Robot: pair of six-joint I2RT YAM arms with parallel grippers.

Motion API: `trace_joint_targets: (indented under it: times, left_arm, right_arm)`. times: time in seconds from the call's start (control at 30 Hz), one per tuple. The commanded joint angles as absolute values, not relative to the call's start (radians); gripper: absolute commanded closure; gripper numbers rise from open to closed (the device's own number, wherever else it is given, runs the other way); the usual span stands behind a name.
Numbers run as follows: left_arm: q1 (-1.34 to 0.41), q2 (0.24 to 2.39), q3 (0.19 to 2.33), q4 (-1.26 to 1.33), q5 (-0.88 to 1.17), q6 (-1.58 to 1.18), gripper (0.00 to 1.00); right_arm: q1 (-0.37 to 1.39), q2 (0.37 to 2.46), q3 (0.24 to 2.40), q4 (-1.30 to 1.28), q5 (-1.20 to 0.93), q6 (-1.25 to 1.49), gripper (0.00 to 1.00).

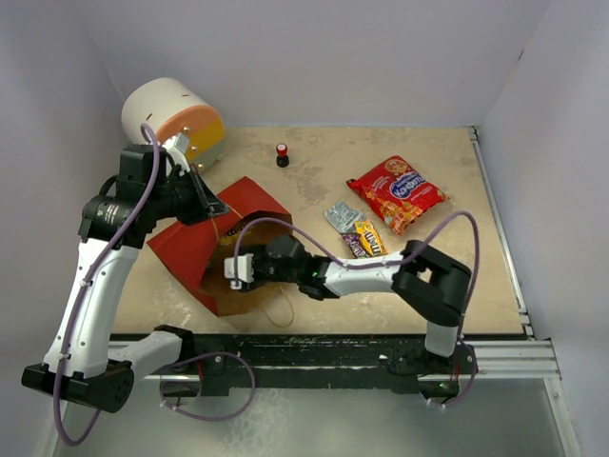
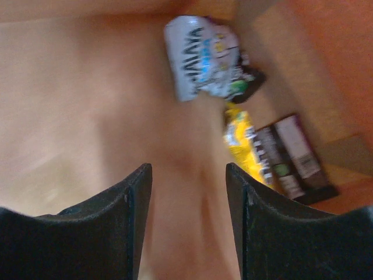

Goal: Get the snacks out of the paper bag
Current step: Take out the snack from the paper bag.

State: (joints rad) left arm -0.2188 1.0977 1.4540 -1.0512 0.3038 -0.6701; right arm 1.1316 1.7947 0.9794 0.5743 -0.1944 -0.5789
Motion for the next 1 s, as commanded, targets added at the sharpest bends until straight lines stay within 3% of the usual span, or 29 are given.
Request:
trace_joint_targets:
  times: [0.0, 0.4, 0.67, 0.8, 0.97]
  left_arm:
    - [-0.221, 1.08, 1.497, -1.074, 0.285, -0.662, 1.0]
    - [-0.221, 1.052, 1.484, -1.067, 0.337, -0.572, 1.0]
    - [-0.22, 1.032, 1.467, -1.059, 0.387, -0.552, 1.0]
    - [-0.221, 1.031, 1.462, -1.07, 0.411, -0.546, 1.0]
    - [-0.221, 1.02, 1.446, -1.073, 0.413, -0.557, 1.0]
  right_arm:
    - [1.123, 1.909, 1.108, 0.738, -0.016, -0.761, 0.42]
    - [1.074, 2.165, 1.318, 0.691, -0.009, -0.986, 0.36]
    - [1.058, 2.292, 1.458, 0.661, 0.018, -1.008, 0.38]
    - [1.046, 2.306, 1.471, 0.634, -0.026, -1.002, 0.49]
    - [1.049, 2.29, 1.461, 0.623, -0.037, -0.991, 0.77]
